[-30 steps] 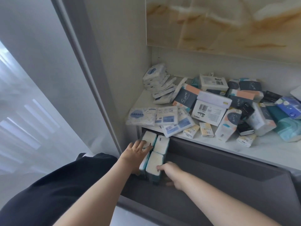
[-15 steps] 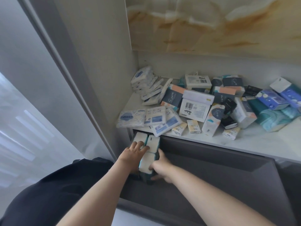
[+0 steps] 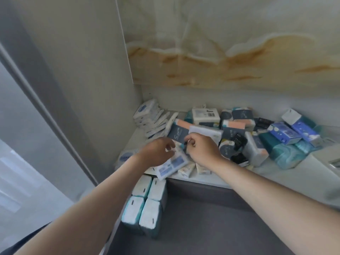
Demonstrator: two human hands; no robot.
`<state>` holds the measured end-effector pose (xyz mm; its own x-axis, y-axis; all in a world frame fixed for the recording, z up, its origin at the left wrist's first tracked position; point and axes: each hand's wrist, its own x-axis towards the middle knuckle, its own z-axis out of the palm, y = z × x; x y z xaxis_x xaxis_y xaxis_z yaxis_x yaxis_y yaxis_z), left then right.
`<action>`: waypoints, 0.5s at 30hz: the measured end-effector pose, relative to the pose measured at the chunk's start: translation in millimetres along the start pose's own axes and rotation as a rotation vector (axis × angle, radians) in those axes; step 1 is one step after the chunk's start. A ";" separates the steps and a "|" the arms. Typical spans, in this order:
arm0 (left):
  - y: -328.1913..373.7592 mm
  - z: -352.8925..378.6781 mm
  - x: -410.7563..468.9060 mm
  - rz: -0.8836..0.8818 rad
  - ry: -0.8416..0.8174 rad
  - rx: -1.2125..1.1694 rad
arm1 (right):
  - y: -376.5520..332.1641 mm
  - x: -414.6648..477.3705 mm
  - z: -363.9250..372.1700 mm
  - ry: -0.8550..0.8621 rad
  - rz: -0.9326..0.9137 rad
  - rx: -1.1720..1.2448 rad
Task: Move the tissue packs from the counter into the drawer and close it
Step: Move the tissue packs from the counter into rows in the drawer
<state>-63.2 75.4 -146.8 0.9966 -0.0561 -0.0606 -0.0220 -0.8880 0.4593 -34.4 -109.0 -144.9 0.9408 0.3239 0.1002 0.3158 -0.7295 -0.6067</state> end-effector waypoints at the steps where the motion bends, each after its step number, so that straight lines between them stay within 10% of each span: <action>1: 10.9 -3.9 15.5 0.026 0.033 0.000 | 6.7 12.7 -14.5 0.046 -0.021 -0.042; 15: 47.0 20.2 191.0 0.186 0.128 0.225 | 81.0 163.8 -55.2 -0.235 0.254 -0.562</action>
<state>124.5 13.7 -154.7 0.9754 -0.1821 0.1244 -0.2079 -0.9474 0.2432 152.1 -148.3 -134.1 0.9626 0.1767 -0.2056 0.1637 -0.9834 -0.0787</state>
